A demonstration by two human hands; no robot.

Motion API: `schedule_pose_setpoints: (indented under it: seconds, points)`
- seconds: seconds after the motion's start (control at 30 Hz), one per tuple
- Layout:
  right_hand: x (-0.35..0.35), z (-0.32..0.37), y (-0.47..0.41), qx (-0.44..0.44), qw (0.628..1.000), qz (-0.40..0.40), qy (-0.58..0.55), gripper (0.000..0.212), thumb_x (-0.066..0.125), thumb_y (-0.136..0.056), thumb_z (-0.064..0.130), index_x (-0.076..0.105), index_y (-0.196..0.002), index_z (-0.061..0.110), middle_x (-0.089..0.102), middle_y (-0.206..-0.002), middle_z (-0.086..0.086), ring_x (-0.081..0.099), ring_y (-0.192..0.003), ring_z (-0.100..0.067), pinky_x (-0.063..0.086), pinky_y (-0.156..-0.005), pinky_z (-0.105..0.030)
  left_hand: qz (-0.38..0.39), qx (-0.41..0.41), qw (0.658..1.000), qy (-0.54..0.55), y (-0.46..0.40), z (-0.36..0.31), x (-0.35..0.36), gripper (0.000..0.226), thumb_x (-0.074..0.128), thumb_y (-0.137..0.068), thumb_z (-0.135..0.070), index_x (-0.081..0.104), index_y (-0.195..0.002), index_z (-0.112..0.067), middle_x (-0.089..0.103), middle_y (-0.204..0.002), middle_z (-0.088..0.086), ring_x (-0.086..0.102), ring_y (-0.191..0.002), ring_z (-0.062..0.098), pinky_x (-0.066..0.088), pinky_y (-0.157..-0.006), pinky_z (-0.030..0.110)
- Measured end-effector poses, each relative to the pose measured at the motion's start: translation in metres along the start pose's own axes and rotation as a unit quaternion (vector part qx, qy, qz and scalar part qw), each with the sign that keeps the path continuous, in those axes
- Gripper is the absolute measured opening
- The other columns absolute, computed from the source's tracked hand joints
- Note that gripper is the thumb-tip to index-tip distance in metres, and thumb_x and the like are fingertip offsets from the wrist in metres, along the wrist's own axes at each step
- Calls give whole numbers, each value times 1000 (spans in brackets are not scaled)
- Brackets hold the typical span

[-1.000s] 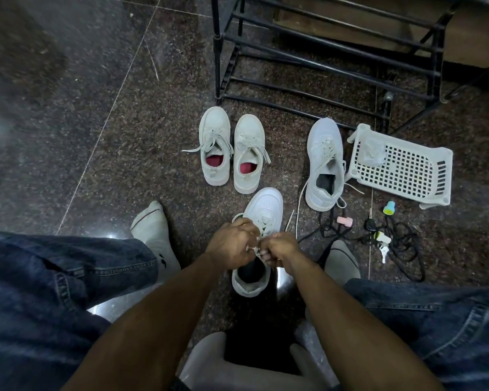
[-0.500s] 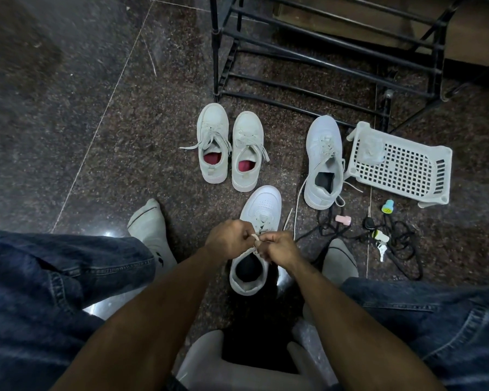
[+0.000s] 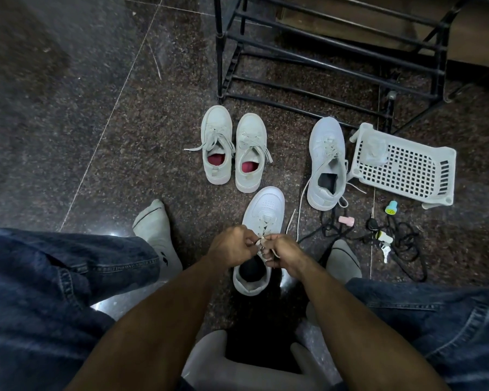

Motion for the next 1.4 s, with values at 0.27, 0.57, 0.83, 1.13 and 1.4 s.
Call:
schedule_pose_setpoints:
  seconds: [0.27,0.57,0.83,1.13,1.4]
  points:
    - [-6,4,4,-15,999,-35,30,17,61,-81,-3,63,-88,12,60,-60,-3,52,-50,-12,43,-54,-24,24,-82,996,-2,-5,-5,-9,13,71,-77,-30,76,-84,-20,73,-80,-1,69,-71,14,53,-66,25]
    - [-31,30,8,-120,933,-105,323,15,67,-83,7,77,-84,19,74,-85,6,65,-73,-8,54,-75,-28,198,-145,964,104,-2,9,-3,18,47,-98,-28,53,-98,-11,56,-77,8,64,-52,16,50,-46,25]
    - [-33,35,24,-77,753,-210,618,28,54,-83,16,65,-108,22,66,-110,-4,63,-103,-27,50,-84,-34,110,-205,971,-53,-15,36,6,40,50,-89,-40,61,-112,-8,72,-92,12,73,-78,24,60,-74,41]
    - [-22,4,26,-35,816,-116,566,45,61,-74,48,62,-113,25,65,-122,-4,61,-112,-28,49,-91,-36,139,-131,980,55,-7,38,24,60,76,-63,-35,55,-117,-21,60,-117,6,59,-98,20,52,-73,31]
    - [2,-4,24,-75,849,-191,487,34,56,-79,20,62,-113,18,67,-116,-10,62,-109,-32,51,-87,-36,68,-98,993,12,4,29,32,28,60,-79,-23,69,-105,-20,69,-113,6,64,-106,26,50,-83,30]
Point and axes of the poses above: each hand's wrist, its own y-axis away from the middle knuckle, its own x-axis out of the palm, z = x × y, the point moved 6 cm from there along -y, towards the middle knuckle
